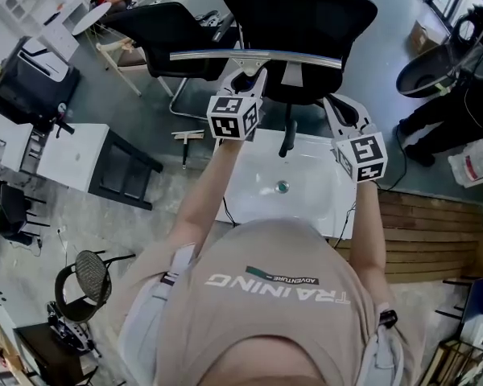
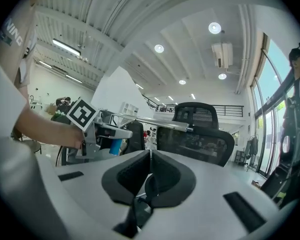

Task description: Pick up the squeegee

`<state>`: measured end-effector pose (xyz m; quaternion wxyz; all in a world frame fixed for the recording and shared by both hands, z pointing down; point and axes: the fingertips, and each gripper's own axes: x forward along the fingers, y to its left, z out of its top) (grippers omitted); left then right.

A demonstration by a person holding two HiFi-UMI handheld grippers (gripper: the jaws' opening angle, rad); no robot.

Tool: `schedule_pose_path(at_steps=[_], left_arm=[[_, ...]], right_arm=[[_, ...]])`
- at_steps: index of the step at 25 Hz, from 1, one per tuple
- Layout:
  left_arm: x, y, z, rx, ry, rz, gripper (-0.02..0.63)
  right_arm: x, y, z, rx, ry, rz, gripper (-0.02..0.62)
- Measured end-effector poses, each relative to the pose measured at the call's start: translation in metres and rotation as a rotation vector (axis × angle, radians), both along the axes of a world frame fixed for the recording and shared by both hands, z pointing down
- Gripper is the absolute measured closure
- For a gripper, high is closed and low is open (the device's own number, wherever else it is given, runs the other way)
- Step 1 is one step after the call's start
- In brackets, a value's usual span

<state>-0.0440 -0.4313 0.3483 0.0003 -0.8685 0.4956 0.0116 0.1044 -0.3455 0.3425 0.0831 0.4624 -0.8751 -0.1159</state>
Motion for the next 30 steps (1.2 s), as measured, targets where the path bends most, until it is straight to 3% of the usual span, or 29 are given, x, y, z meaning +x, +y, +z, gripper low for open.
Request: schedule_pose_path(at_steps=[8, 15, 30], left_arm=[[-0.003, 0.014, 0.002, -0.005, -0.004, -0.008, 0.508], [-0.003, 0.021, -0.023, 0.018, 0.032, -0.015, 0.508], [-0.008, 0.029, -0.056, 0.068, 0.025, 0.023, 0.508]], right_arm=[[-0.003, 0.010, -0.007, 0.008, 0.001, -0.003, 0.558], [-0.012, 0.014, -0.011, 0.006, -0.069, -0.020, 0.558], [-0.017, 0.016, -0.024, 0.014, -0.074, 0.008, 0.558]])
